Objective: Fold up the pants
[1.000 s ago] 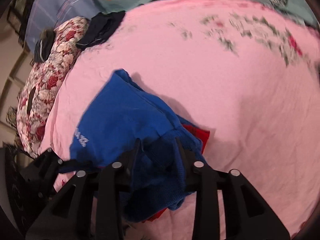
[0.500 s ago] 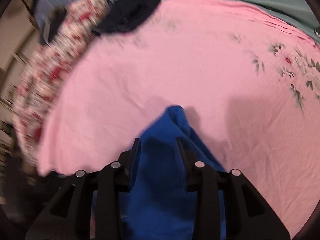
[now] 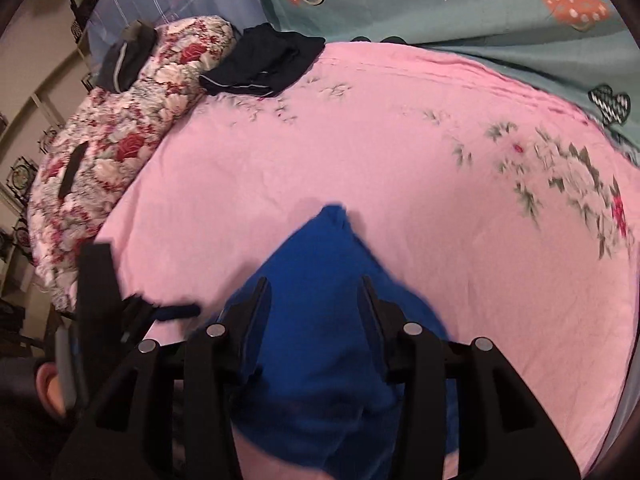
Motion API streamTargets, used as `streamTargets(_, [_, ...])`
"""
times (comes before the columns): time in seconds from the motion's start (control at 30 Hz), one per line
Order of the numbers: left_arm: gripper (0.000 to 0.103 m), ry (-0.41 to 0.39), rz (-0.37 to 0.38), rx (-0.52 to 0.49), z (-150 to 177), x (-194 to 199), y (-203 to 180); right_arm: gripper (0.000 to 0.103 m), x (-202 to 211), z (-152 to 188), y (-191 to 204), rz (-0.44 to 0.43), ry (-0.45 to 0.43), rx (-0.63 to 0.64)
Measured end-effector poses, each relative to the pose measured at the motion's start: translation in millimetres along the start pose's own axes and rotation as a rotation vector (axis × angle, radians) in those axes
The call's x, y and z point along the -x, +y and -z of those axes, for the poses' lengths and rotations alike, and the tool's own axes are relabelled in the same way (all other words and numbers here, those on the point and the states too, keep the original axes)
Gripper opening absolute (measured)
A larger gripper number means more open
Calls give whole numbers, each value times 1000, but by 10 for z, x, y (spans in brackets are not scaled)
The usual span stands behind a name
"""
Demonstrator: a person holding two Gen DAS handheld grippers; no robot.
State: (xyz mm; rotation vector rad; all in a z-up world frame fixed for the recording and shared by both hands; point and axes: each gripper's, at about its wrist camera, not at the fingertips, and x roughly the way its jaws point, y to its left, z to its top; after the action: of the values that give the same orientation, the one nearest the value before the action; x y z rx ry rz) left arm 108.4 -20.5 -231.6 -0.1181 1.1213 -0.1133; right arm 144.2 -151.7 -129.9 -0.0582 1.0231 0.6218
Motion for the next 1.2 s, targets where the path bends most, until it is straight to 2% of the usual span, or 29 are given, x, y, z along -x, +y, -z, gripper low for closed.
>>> streamTargets(0.1, [101, 4, -9, -6, 11, 2, -29, 44, -44, 439, -25, 15, 52, -14])
streamTargets(0.17, [101, 13, -14, -14, 11, -17, -56, 45, -207, 791, -118, 41, 117, -30])
streamTargets(0.2, [101, 21, -16, -18, 6, -11, -48, 45, -267, 933, -145, 44, 123, -26])
streamTargets(0.27, [101, 24, -31, -33, 0, -19, -81, 46, -265, 1096, -80, 71, 59, 34])
streamTargets(0.3, [101, 21, -37, -48, -6, 15, -101, 46, -257, 1099, -12, 98, 56, 62])
streamTargets(0.37, [101, -7, -50, -99, -54, 181, -132, 46, -135, 1027, 12, 77, 52, 35])
streamTargets(0.47, [101, -75, -27, -121, -159, 456, -31, 48, 232, 936, -177, 26, -44, -110])
streamTargets(0.53, [101, -82, -12, -103, -276, 520, 91, 52, 400, 909, -345, 70, -101, -203])
streamTargets(0.6, [101, -75, 7, -77, -429, 501, 222, 63, 465, 927, -528, 123, -122, -303])
streamTargets(0.7, [101, -61, 8, -63, -704, 401, 353, 62, 467, 962, -692, 170, -122, -433])
streamTargets(0.8, [100, -40, 32, -96, -862, 307, 350, 62, 468, 1036, -653, 200, -131, -507])
streamTargets(1.03, [101, -20, 74, -224, -999, 105, 118, 62, 445, 1195, -545, 276, -138, -708])
streamTargets(1.2, [101, 26, 110, -208, -1059, -104, 85, 62, 535, 1293, -478, 291, -143, -775])
